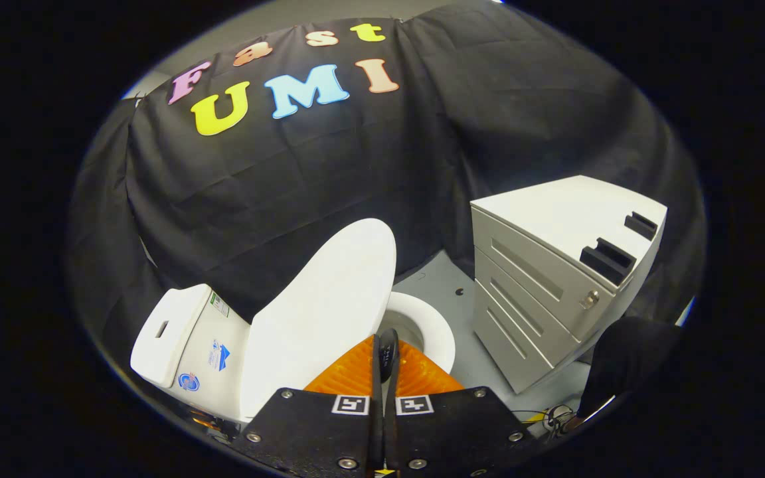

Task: Open the toilet lid.

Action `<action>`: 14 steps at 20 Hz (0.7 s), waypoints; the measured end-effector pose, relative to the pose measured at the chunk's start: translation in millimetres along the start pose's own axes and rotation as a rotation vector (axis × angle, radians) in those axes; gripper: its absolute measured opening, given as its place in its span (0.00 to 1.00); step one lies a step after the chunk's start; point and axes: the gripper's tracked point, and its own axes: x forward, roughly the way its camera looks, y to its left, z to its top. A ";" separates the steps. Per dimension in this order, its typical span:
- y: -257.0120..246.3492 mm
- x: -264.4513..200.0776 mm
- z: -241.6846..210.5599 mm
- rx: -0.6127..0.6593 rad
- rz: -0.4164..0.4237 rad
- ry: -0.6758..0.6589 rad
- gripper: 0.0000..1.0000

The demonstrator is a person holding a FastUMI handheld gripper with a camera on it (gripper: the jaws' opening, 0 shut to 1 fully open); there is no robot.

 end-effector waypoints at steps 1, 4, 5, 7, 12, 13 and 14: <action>4.4 -2.8 3.4 -0.023 -0.002 -0.006 0.00; 20.8 -13.6 16.3 -0.082 0.003 -0.037 0.00; 26.5 -17.0 19.9 -0.100 0.005 -0.045 0.00; 38.1 -23.5 27.1 -0.131 0.006 -0.061 0.00; 66.3 -38.7 43.6 -0.209 0.021 -0.097 0.00; 71.3 -41.2 46.0 -0.225 0.024 -0.104 0.00; 75.9 -43.7 48.9 -0.238 0.025 -0.110 0.00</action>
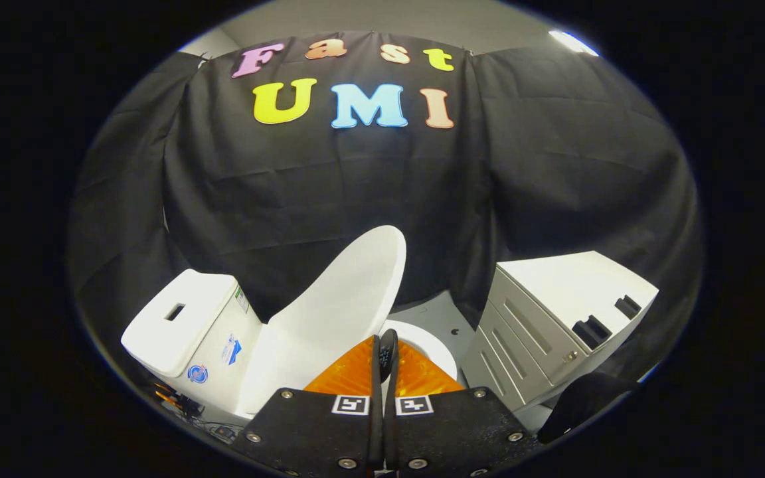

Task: Open the toilet lid.

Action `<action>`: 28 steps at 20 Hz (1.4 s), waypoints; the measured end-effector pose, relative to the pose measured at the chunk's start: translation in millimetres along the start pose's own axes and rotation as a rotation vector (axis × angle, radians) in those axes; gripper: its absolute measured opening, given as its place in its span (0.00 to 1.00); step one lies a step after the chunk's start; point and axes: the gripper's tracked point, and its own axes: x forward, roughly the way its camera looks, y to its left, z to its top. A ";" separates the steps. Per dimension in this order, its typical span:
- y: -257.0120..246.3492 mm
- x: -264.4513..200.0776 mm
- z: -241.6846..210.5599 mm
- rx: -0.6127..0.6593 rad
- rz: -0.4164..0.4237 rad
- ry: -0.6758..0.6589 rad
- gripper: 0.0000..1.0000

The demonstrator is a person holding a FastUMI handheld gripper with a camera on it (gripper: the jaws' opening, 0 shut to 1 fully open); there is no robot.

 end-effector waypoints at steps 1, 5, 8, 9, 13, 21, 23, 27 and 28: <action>4.2 -2.6 3.4 -0.013 0.004 -0.007 0.00; 24.2 -11.7 19.5 -0.002 0.029 -0.040 0.00; 35.5 -16.8 27.3 0.000 0.029 -0.057 0.00; 40.0 -18.7 29.0 -0.014 0.028 -0.062 0.00; 66.1 -26.3 43.9 -0.035 0.048 -0.100 0.00; 109.8 -39.2 62.6 -0.069 0.087 -0.135 0.00; 119.7 -42.1 66.1 -0.075 0.096 -0.145 0.00; 143.9 -47.3 71.5 -0.086 0.123 -0.158 0.00; 148.7 -48.4 73.2 -0.089 0.128 -0.158 0.00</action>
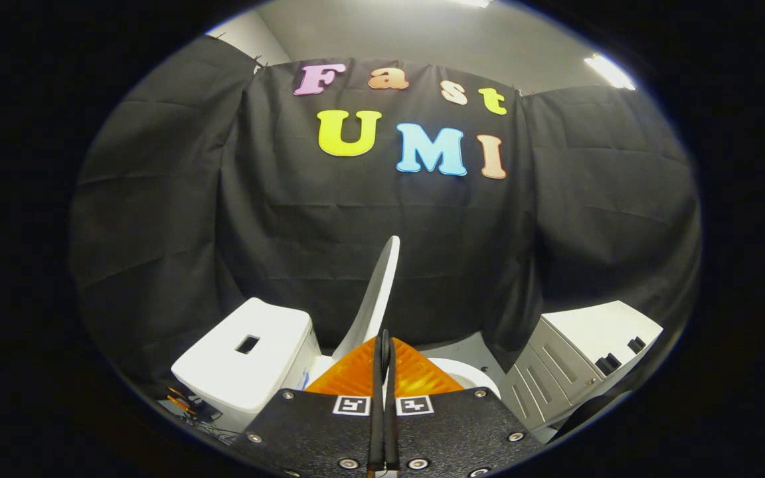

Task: Open the toilet lid.

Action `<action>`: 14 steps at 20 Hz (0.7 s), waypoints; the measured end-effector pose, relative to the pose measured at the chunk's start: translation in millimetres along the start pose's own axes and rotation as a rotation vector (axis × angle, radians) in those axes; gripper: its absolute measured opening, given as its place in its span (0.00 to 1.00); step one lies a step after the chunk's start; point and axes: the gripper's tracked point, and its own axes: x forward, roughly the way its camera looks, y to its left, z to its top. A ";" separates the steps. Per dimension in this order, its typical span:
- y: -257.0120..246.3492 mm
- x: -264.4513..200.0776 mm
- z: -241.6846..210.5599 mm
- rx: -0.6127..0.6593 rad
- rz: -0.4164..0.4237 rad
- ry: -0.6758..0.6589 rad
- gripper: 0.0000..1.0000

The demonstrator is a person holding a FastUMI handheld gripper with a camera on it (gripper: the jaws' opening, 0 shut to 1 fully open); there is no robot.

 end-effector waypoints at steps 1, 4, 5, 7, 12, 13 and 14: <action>6.8 -0.3 0.8 0.005 0.009 -0.002 0.00; 24.0 -1.7 6.2 0.007 0.034 -0.008 0.00; 28.3 -1.7 6.9 -0.005 0.035 -0.010 0.00; 39.3 -2.8 8.7 -0.023 0.039 -0.019 0.00; 59.2 -3.0 10.5 -0.049 0.044 -0.020 0.00; 61.7 -3.6 11.2 -0.054 0.041 -0.020 0.00; 64.6 -4.2 11.9 -0.055 0.041 -0.022 0.00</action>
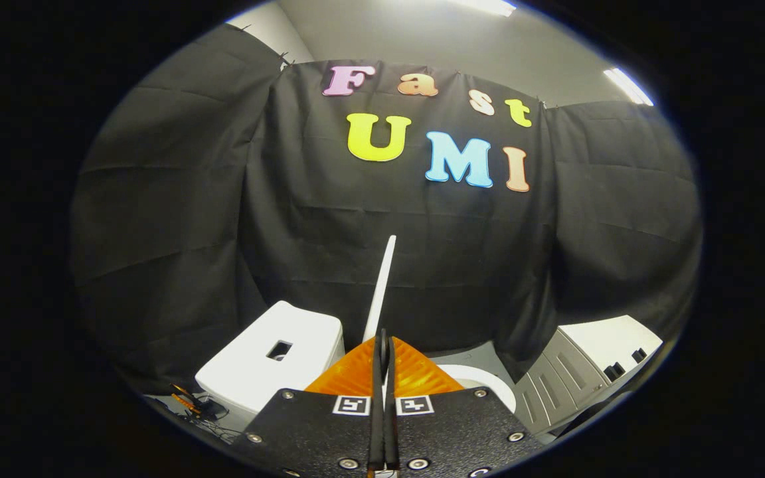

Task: Open the toilet lid.

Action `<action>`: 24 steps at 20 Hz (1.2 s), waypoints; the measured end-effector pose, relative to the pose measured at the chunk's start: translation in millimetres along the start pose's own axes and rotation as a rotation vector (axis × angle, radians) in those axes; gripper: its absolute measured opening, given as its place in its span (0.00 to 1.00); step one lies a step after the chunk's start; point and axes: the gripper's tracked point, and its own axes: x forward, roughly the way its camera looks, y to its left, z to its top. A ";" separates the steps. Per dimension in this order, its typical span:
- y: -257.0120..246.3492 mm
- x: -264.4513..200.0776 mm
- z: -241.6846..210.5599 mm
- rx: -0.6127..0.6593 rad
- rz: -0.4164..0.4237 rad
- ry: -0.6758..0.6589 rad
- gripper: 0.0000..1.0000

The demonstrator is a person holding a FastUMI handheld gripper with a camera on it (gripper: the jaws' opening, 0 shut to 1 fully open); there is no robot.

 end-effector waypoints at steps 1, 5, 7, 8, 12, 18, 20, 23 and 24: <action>5.5 -0.3 1.0 0.000 0.004 -0.006 0.00; 29.8 -0.8 3.9 -0.061 0.024 -0.018 0.00; 39.6 -1.2 5.1 -0.090 0.031 -0.024 0.00; 43.6 -1.4 5.1 -0.087 0.036 -0.026 0.00; 60.9 -1.0 5.3 -0.070 0.055 -0.023 0.00; 90.7 -2.6 2.6 -0.078 0.093 -0.023 0.00; 102.2 -3.1 2.1 -0.096 0.109 -0.024 0.00; 108.6 -3.0 2.5 -0.114 0.109 -0.027 0.00; 111.4 -3.3 1.6 -0.108 0.114 -0.026 0.00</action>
